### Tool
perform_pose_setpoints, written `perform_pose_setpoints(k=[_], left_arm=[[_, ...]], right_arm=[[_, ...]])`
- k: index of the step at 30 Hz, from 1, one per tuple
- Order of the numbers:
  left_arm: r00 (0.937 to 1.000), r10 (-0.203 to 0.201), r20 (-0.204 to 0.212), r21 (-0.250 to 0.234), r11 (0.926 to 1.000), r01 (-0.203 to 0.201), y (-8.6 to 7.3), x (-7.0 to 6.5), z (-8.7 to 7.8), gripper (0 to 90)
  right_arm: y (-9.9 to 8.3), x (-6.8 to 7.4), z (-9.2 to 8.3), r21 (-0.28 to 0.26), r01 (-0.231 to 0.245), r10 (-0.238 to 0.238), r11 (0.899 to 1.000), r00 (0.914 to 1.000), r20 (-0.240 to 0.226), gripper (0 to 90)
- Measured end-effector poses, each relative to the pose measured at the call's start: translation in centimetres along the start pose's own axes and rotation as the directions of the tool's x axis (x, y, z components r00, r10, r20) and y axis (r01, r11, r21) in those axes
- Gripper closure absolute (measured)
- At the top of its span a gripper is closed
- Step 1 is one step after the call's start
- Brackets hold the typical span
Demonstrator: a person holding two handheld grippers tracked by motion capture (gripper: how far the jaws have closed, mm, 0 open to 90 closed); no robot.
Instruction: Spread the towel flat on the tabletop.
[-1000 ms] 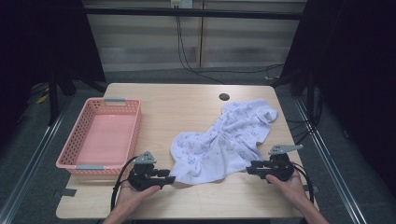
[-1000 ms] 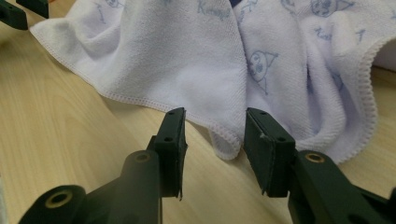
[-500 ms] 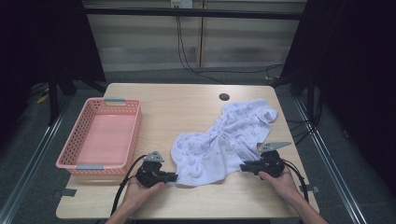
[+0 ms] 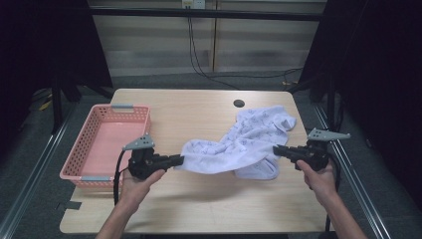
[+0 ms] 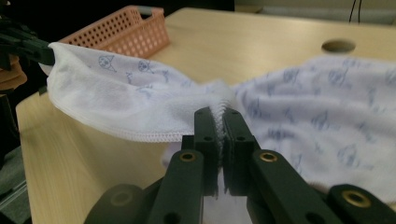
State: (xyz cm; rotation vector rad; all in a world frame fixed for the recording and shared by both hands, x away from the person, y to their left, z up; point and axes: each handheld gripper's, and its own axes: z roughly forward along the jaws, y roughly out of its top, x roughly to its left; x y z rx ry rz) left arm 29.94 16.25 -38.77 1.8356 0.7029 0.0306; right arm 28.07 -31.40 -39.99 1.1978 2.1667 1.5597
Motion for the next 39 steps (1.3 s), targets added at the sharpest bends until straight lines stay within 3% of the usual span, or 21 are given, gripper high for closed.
perform_pose_setpoints(k=[5, 9, 10, 11, 12, 14, 15, 17, 19, 21, 23, 26, 30, 33, 35, 36, 37, 38, 39], left_arm=[[0.9989, 0.046, -0.009, -0.075, 0.9961, -0.046, 4.2, -1.0, -1.9, 87.7], [0.9964, 0.084, -0.012, -0.131, 0.9878, -0.085, 7.1, -1.9, -3.4, 87.7], [0.9949, 0.099, -0.019, -0.148, 0.9838, -0.101, 8.0, -2.3, -3.9, 87.6], [0.9947, 0.101, -0.019, -0.171, 0.9800, -0.103, 8.7, -2.6, -4.4, 87.7], [0.9942, 0.106, -0.021, -0.189, 0.9760, -0.108, 9.2, -2.9, -4.8, 87.7], [0.9914, 0.128, -0.026, -0.224, 0.9658, -0.131, 10.6, -3.8, -5.9, 87.7], [0.9887, 0.145, -0.038, -0.221, 0.9636, -0.150, 11.0, -4.2, -6.3, 87.6], [0.9885, 0.150, -0.019, -0.228, 0.9619, -0.151, 11.2, -4.8, -6.8, 87.6], [0.9922, 0.124, -0.002, -0.195, 0.9732, -0.122, 10.1, -5.0, -6.5, 87.6], [0.9916, 0.130, 0.000, -0.149, 0.9805, -0.128, 8.1, -5.0, -5.6, 87.6], [0.9951, 0.092, 0.036, -0.123, 0.9886, -0.087, 5.9, -4.7, -4.7, 87.5], [0.9975, 0.047, 0.053, -0.097, 0.9944, -0.042, 2.6, -4.0, -3.6, 87.5], [0.9973, 0.007, 0.073, 0.000, 1.0000, -0.007, -1.8, -3.9, -2.9, 87.4], [0.9939, -0.022, 0.108, 0.018, 0.9996, 0.020, -4.0, -5.0, -4.0, 87.3], [0.9941, -0.003, 0.109, 0.015, 0.9999, 0.001, -5.1, -6.9, -5.3, 87.1], [0.9934, 0.011, 0.114, -0.007, 0.9999, -0.010, -5.5, -7.9, -5.9, 86.9], [0.9897, 0.041, 0.137, -0.027, 0.9989, -0.038, -5.8, -9.3, -6.6, 85.7], [0.9901, 0.051, 0.130, -0.016, 0.9987, -0.049, -6.0, -10.4, -7.0, 85.7], [0.9893, 0.038, 0.141, 0.016, 0.9990, -0.041, -6.2, -11.0, -7.1, 77.8]], right_arm=[[3.8, 1.0, -1.9, -0.083, 0.041, -0.041, 0.996, 0.9991, 0.000, 86.3], [7.3, 1.8, -3.6, -0.158, 0.087, -0.087, 0.984, 0.9962, 0.006, 86.4], [8.3, 2.1, -4.2, -0.177, 0.102, -0.101, 0.979, 0.9948, 0.012, 86.4], [10.5, 3.0, -5.6, -0.224, 0.136, -0.135, 0.965, 0.9907, 0.019, 86.4], [10.5, 3.0, -5.6, -0.224, 0.136, -0.135, 0.965, 0.9907, 0.019, 86.4], [12.1, 3.7, -7.0, -0.266, 0.162, -0.162, 0.950, 0.9866, 0.024, 86.5], [12.7, 4.1, -7.7, -0.279, 0.176, -0.175, 0.944, 0.9841, 0.031, 86.5], [13.0, 4.6, -9.0, -0.309, 0.176, -0.183, 0.934, 0.9830, 0.007, 86.6], [12.7, 4.7, -9.0, -0.299, 0.180, -0.187, 0.937, 0.9824, 0.007, 86.7], [10.8, 4.7, -8.9, -0.268, 0.169, -0.176, 0.949, 0.9844, -0.003, 86.8], [8.4, 4.6, -8.3, -0.221, 0.150, -0.157, 0.964, 0.9875, -0.014, 86.8], [4.4, 4.3, -7.4, -0.163, 0.098, -0.107, 0.982, 0.9931, -0.048, 86.8], [-0.3, 5.0, -7.3, -0.109, 0.055, -0.066, 0.993, 0.9934, -0.094, 86.8], [-3.2, 6.6, -8.2, -0.062, 0.048, -0.055, 0.997, 0.9913, -0.120, 86.8], [-4.7, 8.3, -9.3, -0.036, 0.050, -0.054, 0.998, 0.9909, -0.124, 86.4], [-5.6, 10.4, -10.7, -0.082, 0.073, -0.083, 0.994, 0.9884, -0.128, 85.5], [-5.7, 11.6, -11.3, -0.094, 0.084, -0.095, 0.992, 0.9882, -0.120, 81.4], [-5.7, 11.6, -11.3, -0.094, 0.084, -0.095, 0.992, 0.9882, -0.120, 81.4], [-5.6, 12.4, -11.8, -0.097, 0.104, -0.113, 0.990, 0.9896, -0.090, 72.3]])
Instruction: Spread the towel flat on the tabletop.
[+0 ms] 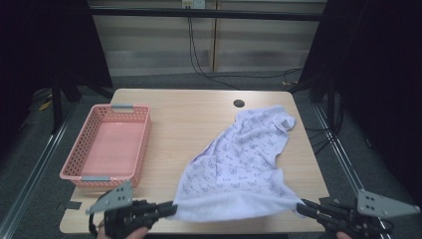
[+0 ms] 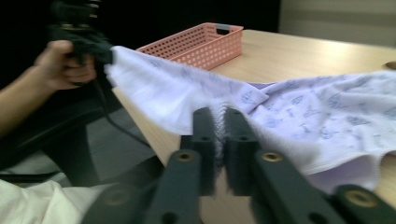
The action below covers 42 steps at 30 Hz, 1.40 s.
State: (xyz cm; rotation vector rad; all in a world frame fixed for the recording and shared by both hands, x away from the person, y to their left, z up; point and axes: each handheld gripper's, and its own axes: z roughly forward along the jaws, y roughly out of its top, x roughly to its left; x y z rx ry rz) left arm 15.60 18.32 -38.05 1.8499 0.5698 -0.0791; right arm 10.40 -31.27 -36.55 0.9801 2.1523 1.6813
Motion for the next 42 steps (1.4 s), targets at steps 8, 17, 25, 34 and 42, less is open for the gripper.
perform_pose_setpoints(k=[8, 17, 25, 34, 42], left_arm=[[0.9949, -0.077, -0.066, 0.043, 0.9959, 0.080, -0.9, 4.9, 1.4, 65.3], [0.9945, -0.092, -0.050, 0.086, 0.9917, 0.096, -0.4, 10.2, 6.2, 78.1], [0.9913, -0.090, -0.097, 0.248, 0.9623, 0.111, -1.0, 14.7, 13.1, 79.3], [0.9844, -0.005, -0.176, 0.351, 0.9340, 0.068, -3.0, 14.4, 12.8, 85.5], [0.9768, -0.020, -0.213, 0.375, 0.9215, 0.101, -5.2, 12.0, 8.3, 86.6]], right_arm=[[-1.0, -2.6, 1.9, 0.029, -0.046, 0.045, 0.999, 0.9973, 0.058, 55.7], [-2.6, -8.1, 7.8, 0.191, -0.099, 0.082, 0.977, 0.9919, 0.097, 53.7], [-3.6, -12.6, 12.8, 0.326, -0.112, 0.065, 0.939, 0.9864, 0.151, 47.7], [-5.1, -11.5, 11.2, 0.401, -0.109, 0.070, 0.909, 0.9914, 0.111, 83.4], [-6.6, -9.6, 7.7, 0.421, -0.090, 0.052, 0.903, 0.9934, 0.102, 83.0]])
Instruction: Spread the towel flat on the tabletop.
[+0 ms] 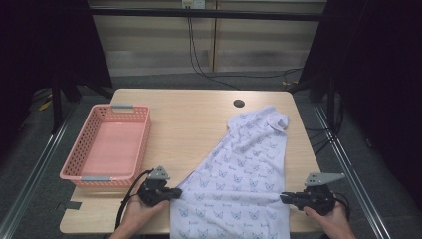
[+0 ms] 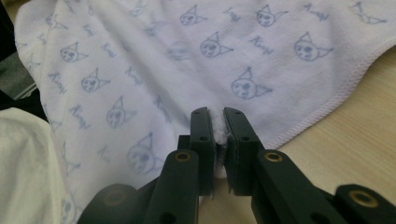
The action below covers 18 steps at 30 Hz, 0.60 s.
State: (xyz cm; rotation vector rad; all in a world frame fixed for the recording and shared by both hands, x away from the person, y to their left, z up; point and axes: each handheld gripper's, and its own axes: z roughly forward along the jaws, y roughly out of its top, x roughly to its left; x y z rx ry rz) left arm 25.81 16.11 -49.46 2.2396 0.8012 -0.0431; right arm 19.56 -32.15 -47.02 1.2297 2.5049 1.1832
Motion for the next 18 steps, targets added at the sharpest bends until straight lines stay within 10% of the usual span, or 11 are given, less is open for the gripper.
perform_pose_setpoints(k=[5, 8, 13, 18], left_arm=[[0.9959, -0.019, 0.088, 0.046, 0.9988, 0.015, -2.3, -1.9, -1.7, 82.5], [0.9930, -0.033, 0.114, -0.009, 0.9994, 0.034, -2.3, -1.9, -2.5, 76.4], [0.9957, -0.026, 0.089, -0.127, 0.9912, 0.038, 1.0, -0.7, -1.5, 74.7], [0.9972, -0.017, 0.072, -0.140, 0.9898, 0.027, 5.0, 1.1, 1.7, 79.0]], right_arm=[[0.0, 1.0, 0.0, 0.047, 0.032, -0.032, 0.998, 0.9993, -0.020, 76.9], [0.0, 1.4, -0.3, 0.048, 0.041, -0.039, 0.998, 0.9985, -0.039, 71.2], [1.1, 0.6, -0.7, -0.056, 0.012, -0.012, 0.998, 0.9998, -0.014, 61.6], [3.3, -2.1, 1.7, -0.092, 0.009, -0.006, 0.996, 0.9993, 0.038, 59.7]])
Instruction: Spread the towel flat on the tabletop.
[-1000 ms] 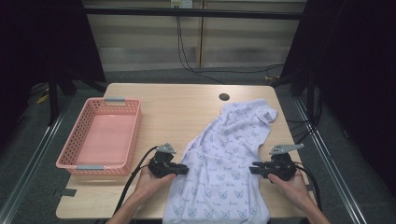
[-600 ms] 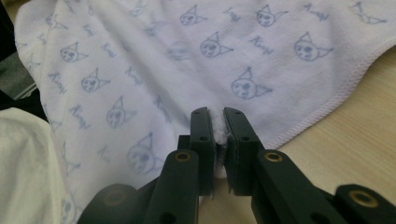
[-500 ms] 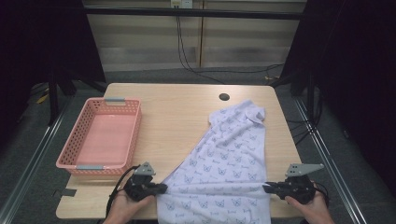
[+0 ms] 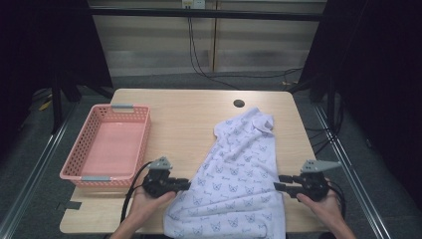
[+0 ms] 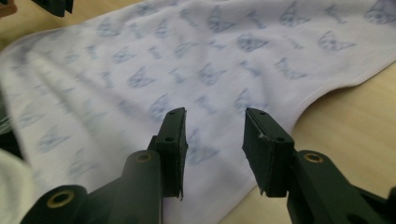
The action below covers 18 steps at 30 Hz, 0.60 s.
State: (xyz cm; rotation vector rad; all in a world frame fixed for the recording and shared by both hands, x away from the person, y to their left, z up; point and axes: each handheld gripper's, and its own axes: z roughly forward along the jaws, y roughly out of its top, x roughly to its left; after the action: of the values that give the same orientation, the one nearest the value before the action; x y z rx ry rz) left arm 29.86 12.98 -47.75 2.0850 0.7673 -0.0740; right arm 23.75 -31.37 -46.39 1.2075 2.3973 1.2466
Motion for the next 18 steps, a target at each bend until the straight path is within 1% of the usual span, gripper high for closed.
perform_pose_setpoints(k=[1, 3, 4, 5, 6, 7, 8, 9, 10, 11, 12, 13, 14, 15, 16, 17, 18], left_arm=[[1.0000, -0.002, 0.002, -0.003, 1.0000, 0.002, 0.7, 0.6, 1.0, 79.5], [0.9999, -0.009, -0.008, 0.010, 0.9999, 0.009, 1.5, 1.3, 2.3, 79.5], [0.9993, -0.017, -0.033, 0.021, 0.9996, 0.018, 1.9, 1.8, 3.1, 79.5], [0.9975, -0.026, -0.065, 0.024, 0.9993, 0.028, 2.1, 2.1, 3.7, 79.4], [0.9970, -0.033, -0.070, 0.019, 0.9992, 0.035, 2.2, 2.5, 4.1, 79.5], [0.9980, -0.030, -0.055, 0.017, 0.9994, 0.031, 2.3, 2.7, 4.5, 79.5], [0.9986, -0.032, -0.043, 0.018, 0.9993, 0.033, 2.3, 2.7, 4.7, 78.6], [0.9978, -0.005, -0.066, 0.045, 0.9990, 0.008, 2.2, 2.6, 5.0, 74.0], [0.9970, 0.000, -0.077, 0.050, 0.9988, 0.004, 2.2, 2.5, 5.2, 74.0], [0.9965, -0.013, -0.083, 0.050, 0.9986, 0.017, 2.2, 2.6, 5.4, 72.5], [0.9953, -0.007, -0.096, 0.046, 0.9989, 0.012, 2.2, 2.6, 5.4, 71.4], [0.9946, 0.002, -0.104, 0.044, 0.9990, 0.002, 2.2, 2.6, 5.4, 68.6], [0.9946, 0.007, -0.104, 0.045, 0.9990, -0.002, 2.2, 2.7, 5.4, 66.7], [0.9953, 0.004, -0.097, 0.047, 0.9989, 0.000, 2.2, 2.7, 5.4, 66.3], [0.9957, 0.015, -0.091, 0.060, 0.9981, -0.010, 2.2, 2.7, 5.3, 67.9], [0.9970, 0.011, -0.077, 0.064, 0.9979, -0.006, 2.1, 2.5, 5.4, 75.0], [0.9983, 0.012, -0.057, 0.067, 0.9977, -0.008, 2.1, 2.4, 5.3, 81.7]], right_arm=[[0.3, -0.5, 0.4, -0.001, 0.001, -0.001, 1.000, 0.9999, 0.011, 59.6], [1.3, -1.9, 1.5, -0.014, -0.024, 0.024, 1.000, 0.9996, 0.015, 59.5], [1.7, -2.3, 1.9, -0.012, -0.023, 0.023, 1.000, 0.9996, 0.013, 59.7], [2.2, -2.9, 2.5, -0.010, -0.022, 0.022, 1.000, 0.9994, 0.026, 59.2], [2.5, -3.4, 3.1, -0.002, -0.031, 0.031, 1.000, 0.9991, 0.030, 58.6], [2.6, -3.7, 3.8, 0.010, -0.029, 0.028, 1.000, 0.9989, 0.038, 58.3], [2.7, -4.0, 4.4, 0.026, -0.024, 0.023, 0.999, 0.9982, 0.056, 57.0], [2.6, -4.4, 5.6, 0.058, -0.021, 0.017, 0.998, 0.9975, 0.069, 54.0], [2.6, -4.4, 5.6, 0.058, -0.021, 0.017, 0.998, 0.9975, 0.069, 54.0], [2.5, -4.5, 5.9, 0.055, -0.012, 0.008, 0.998, 0.9975, 0.070, 52.8], [2.4, -4.5, 6.1, 0.064, -0.018, 0.014, 0.998, 0.9980, 0.061, 52.6], [2.3, -4.4, 6.4, 0.079, -0.009, 0.004, 0.997, 0.9980, 0.064, 52.1], [2.2, -4.4, 6.6, 0.089, 0.001, -0.008, 0.996, 0.9973, 0.073, 51.8], [2.0, -4.2, 6.9, 0.104, 0.022, -0.031, 0.994, 0.9962, 0.082, 52.1], [1.9, -3.9, 6.9, 0.101, 0.036, -0.045, 0.994, 0.9944, 0.095, 53.1], [1.9, -3.8, 6.8, 0.103, 0.040, -0.051, 0.994, 0.9937, 0.100, 60.1], [1.8, -3.7, 6.7, 0.109, 0.031, -0.042, 0.994, 0.9942, 0.100, 69.0]])
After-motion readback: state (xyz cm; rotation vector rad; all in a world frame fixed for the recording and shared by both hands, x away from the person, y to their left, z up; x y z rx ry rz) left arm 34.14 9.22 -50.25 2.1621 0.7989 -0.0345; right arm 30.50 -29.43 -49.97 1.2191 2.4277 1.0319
